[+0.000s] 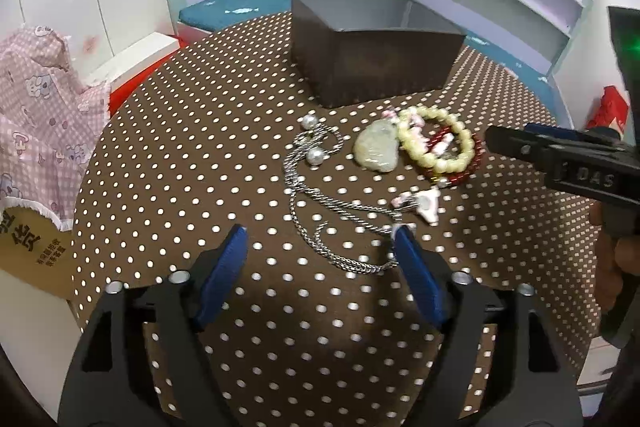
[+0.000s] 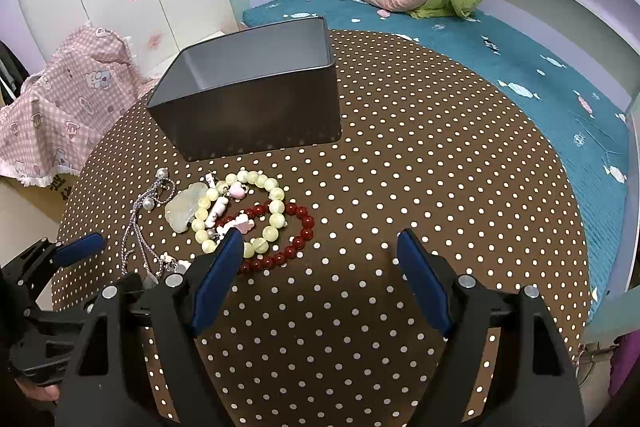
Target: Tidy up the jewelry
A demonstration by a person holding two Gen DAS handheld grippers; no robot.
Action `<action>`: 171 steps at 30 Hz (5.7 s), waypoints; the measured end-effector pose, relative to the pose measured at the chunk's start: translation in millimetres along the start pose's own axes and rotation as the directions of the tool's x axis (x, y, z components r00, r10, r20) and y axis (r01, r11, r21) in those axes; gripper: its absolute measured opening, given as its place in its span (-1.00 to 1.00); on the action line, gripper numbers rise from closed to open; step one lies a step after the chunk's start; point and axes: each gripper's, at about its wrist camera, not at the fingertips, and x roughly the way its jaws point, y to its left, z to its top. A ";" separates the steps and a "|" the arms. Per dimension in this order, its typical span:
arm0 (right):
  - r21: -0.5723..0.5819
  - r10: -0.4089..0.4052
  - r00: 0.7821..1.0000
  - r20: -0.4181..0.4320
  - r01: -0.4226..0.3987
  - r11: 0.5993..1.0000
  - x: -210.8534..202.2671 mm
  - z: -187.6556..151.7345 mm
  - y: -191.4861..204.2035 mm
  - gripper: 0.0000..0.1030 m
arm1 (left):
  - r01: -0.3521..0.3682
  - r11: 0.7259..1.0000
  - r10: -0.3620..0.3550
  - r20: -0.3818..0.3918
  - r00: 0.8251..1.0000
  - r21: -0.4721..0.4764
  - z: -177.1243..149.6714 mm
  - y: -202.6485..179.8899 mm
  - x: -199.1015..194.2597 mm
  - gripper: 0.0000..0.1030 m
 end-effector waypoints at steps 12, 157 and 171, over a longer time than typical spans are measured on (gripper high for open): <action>0.008 0.003 1.000 0.003 -0.003 1.000 -2.9 -3.0 -2.8 0.47 | -0.017 1.000 0.017 0.006 1.000 -0.006 3.0 -27.8 10.5 -0.12; -0.028 0.027 0.985 0.173 -0.022 0.999 -75.3 -19.2 20.4 0.85 | -0.262 0.954 0.274 0.073 0.959 -0.144 -18.8 46.8 -34.7 0.89; 0.001 0.031 0.991 0.129 -0.031 1.000 -56.0 -15.2 9.2 0.85 | -0.191 0.974 0.193 0.005 0.981 -0.123 -15.3 44.0 -4.7 -0.01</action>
